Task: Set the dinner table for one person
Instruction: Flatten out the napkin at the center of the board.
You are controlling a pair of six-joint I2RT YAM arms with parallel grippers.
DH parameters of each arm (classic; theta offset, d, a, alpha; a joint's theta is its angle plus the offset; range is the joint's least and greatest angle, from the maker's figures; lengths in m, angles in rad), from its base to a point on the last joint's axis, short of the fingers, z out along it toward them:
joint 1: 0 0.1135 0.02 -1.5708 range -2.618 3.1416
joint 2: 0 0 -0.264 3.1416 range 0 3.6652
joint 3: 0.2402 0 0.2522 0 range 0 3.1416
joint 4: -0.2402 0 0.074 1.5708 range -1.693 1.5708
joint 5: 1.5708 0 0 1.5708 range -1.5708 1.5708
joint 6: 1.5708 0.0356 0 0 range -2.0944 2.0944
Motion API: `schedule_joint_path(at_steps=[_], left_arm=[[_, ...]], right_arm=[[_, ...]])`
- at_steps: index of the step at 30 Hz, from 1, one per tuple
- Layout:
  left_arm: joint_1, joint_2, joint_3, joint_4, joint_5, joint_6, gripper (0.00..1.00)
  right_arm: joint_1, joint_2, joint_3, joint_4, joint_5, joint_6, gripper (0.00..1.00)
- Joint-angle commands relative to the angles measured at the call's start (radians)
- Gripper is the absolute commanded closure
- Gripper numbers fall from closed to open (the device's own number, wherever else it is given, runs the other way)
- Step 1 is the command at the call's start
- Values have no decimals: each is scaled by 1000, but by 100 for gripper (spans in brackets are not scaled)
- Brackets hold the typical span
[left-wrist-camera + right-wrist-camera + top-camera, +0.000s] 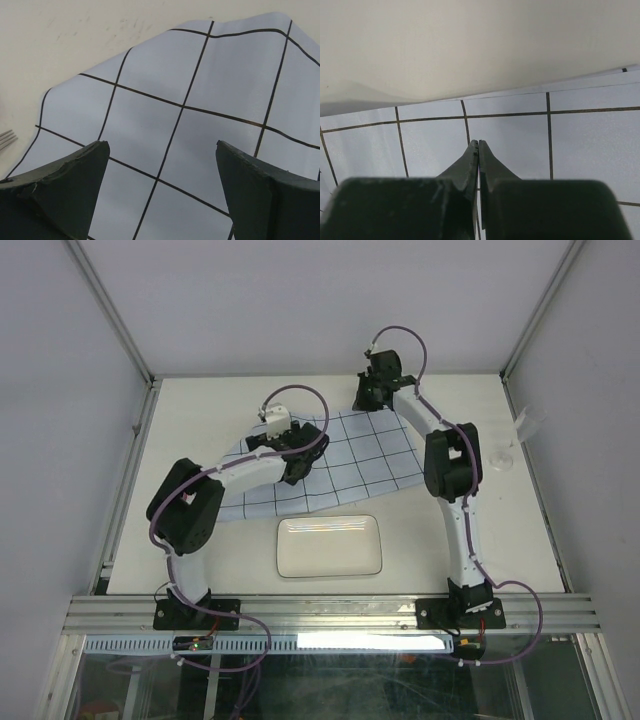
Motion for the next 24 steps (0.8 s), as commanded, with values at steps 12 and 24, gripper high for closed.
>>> schedule_joint_path(at_steps=[12, 24], left_arm=[[-2, 185, 195, 100, 129, 72, 8], [-3, 219, 204, 100, 144, 84, 7]], right_arm=[[-18, 125, 4, 88, -117, 93, 100], [-112, 152, -82, -4, 39, 95, 100]])
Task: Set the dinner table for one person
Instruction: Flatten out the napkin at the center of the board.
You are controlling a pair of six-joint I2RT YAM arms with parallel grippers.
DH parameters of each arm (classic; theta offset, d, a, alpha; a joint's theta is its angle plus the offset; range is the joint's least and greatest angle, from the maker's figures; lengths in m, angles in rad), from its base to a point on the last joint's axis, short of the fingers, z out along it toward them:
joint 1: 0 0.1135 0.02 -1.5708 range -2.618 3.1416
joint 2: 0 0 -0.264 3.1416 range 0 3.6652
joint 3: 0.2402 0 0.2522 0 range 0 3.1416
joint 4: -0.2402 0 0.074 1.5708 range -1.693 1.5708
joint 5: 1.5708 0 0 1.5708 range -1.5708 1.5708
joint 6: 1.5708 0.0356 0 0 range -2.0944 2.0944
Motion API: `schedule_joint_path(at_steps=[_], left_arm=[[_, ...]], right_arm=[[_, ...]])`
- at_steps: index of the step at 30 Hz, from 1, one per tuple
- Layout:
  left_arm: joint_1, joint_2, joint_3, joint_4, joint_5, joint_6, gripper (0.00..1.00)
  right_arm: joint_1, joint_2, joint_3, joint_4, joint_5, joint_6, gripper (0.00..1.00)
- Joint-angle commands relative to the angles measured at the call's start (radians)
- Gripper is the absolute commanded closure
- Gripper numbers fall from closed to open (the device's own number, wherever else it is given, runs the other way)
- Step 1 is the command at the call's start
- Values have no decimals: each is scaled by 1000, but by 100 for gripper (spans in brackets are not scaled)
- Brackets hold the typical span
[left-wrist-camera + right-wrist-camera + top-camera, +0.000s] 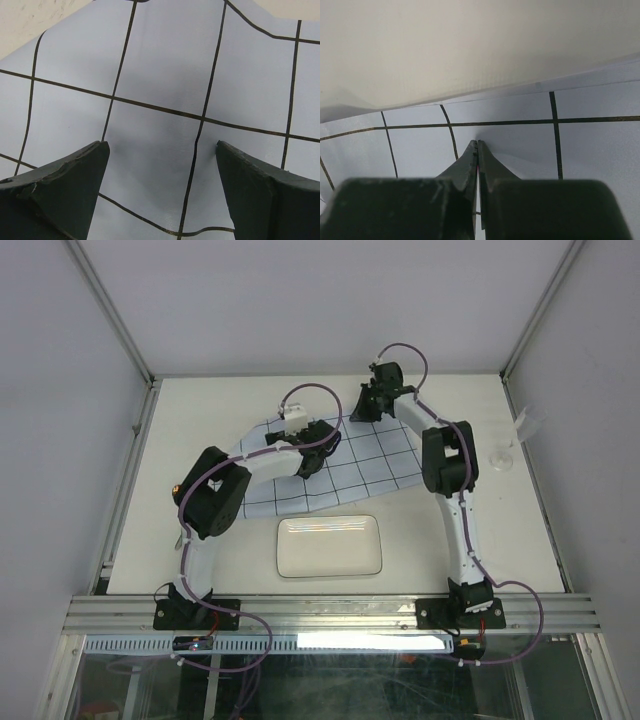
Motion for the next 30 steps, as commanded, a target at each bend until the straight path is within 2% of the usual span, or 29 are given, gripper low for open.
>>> schedule_joint_path(at_steps=[1, 5, 8, 14, 19, 24, 30], left_arm=[[-2, -5, 40, 24, 2, 27, 7], [-2, -7, 44, 24, 4, 40, 6], [-2, -30, 38, 23, 13, 47, 6], [-2, -79, 26, 24, -9, 72, 5], [-1, -91, 25, 21, -36, 105, 5], [1, -115, -8, 2, -98, 106, 5], [8, -136, -52, -17, -110, 87, 5]], right_arm=[[-89, 33, -76, -86, 162, -17, 100], [-125, 32, -96, -111, 205, -24, 100], [-145, 43, -66, -171, 189, -22, 100], [-163, 51, -5, -280, 276, -31, 100], [-182, 21, -56, -260, 256, -27, 100], [-139, -31, -72, -220, 221, -40, 100], [-87, -47, 30, -266, 217, -54, 100]])
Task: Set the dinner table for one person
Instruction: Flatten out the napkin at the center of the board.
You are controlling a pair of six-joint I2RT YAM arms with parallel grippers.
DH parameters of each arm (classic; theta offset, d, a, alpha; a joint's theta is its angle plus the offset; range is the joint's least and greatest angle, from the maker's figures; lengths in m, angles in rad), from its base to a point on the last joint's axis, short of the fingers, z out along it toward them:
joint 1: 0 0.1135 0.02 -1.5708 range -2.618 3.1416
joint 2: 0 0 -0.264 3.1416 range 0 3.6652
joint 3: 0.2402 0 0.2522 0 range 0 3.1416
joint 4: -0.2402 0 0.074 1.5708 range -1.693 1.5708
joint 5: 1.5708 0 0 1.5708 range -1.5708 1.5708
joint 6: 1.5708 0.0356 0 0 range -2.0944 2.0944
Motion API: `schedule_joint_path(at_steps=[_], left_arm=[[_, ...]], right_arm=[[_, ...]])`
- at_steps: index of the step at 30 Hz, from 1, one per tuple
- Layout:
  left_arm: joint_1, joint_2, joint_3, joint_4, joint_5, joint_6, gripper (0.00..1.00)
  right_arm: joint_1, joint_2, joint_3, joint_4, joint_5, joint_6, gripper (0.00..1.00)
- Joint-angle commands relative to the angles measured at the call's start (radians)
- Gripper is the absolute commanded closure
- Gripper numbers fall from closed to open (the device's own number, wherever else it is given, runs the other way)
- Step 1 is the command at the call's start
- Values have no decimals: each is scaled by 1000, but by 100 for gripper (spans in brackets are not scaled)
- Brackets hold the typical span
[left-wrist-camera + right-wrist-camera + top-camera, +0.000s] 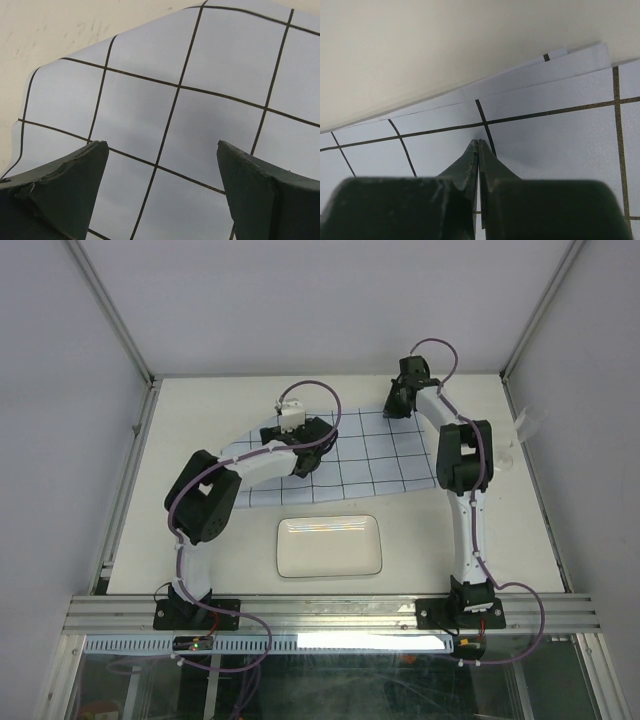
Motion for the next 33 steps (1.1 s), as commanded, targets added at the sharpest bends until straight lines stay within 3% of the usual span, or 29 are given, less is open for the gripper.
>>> schedule_joint_path(at_steps=[1, 11, 18, 23, 29, 33], left_arm=[[7, -72, -40, -17, -56, -9, 5], [47, -61, 11, -35, -209, 39, 2], [197, -79, 1, -14, -150, 80, 1], [308, -151, -50, 87, 51, 164, 1], [475, -332, -217, 297, 552, 152, 1], [575, -388, -295, 383, 810, 141, 2]], right_arm=[[40, -13, 39, -166, 54, -48, 100], [110, -111, 55, -150, -23, -64, 100], [136, -157, 28, -142, -41, -81, 100], [147, -164, 10, -144, -51, -101, 100], [150, -163, -19, -125, -60, -102, 100], [151, -163, -31, -125, -56, -108, 100]])
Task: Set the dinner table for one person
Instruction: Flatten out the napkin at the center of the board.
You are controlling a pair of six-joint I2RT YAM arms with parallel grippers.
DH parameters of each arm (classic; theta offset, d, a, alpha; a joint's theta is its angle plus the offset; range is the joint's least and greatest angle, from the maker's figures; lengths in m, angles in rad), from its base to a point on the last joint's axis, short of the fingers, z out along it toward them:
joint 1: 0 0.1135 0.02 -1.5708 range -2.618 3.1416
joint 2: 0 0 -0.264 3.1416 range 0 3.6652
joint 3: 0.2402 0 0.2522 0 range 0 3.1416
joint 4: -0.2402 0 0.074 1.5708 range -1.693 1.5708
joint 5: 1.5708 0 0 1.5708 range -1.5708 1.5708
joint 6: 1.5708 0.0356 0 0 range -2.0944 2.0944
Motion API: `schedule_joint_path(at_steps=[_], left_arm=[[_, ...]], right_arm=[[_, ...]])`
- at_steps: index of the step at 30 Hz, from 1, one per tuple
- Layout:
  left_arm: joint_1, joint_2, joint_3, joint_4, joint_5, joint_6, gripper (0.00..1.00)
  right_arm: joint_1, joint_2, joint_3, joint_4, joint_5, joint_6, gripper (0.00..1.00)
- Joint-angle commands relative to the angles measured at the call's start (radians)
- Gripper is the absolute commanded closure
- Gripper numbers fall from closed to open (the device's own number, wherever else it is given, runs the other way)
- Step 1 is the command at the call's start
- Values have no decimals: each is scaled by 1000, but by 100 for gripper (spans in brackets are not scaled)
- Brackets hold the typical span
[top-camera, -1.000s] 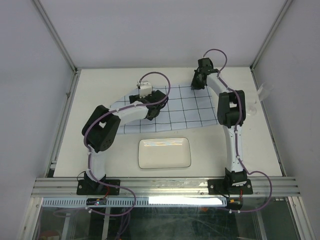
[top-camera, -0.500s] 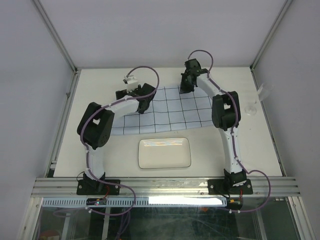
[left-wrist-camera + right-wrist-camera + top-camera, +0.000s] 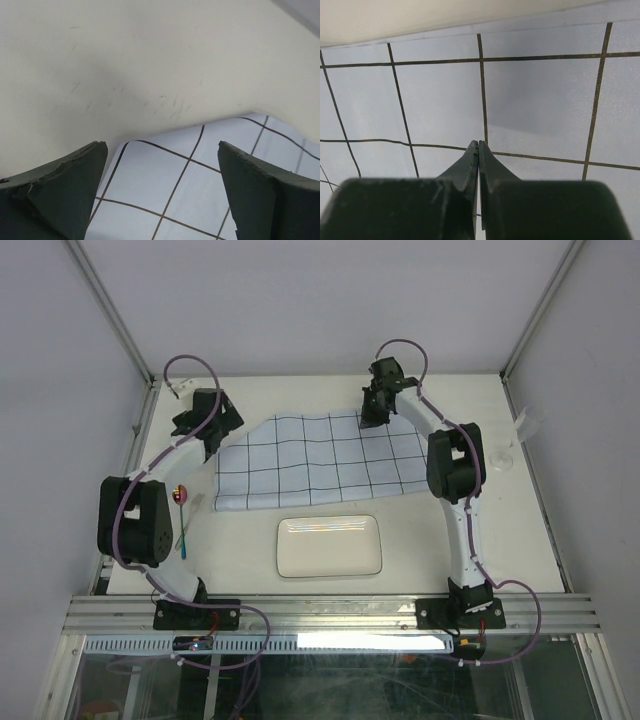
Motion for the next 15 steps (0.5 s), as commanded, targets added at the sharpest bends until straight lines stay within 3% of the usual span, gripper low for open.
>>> schedule_joint_path(at_steps=[1, 4, 9, 15], left_arm=[[85, -69, -60, 169, 400, 1, 2], [143, -56, -93, 188, 540, -26, 2], [182, -45, -177, 257, 642, -92, 1], [209, -48, -243, 273, 662, -136, 1]], right_arm=[[5, -65, -6, 23, -14, -21, 100], [7, -68, -9, 26, -16, -21, 100], [8, -71, -11, 27, -14, -20, 100], [12, -66, -14, 26, -14, -18, 100]])
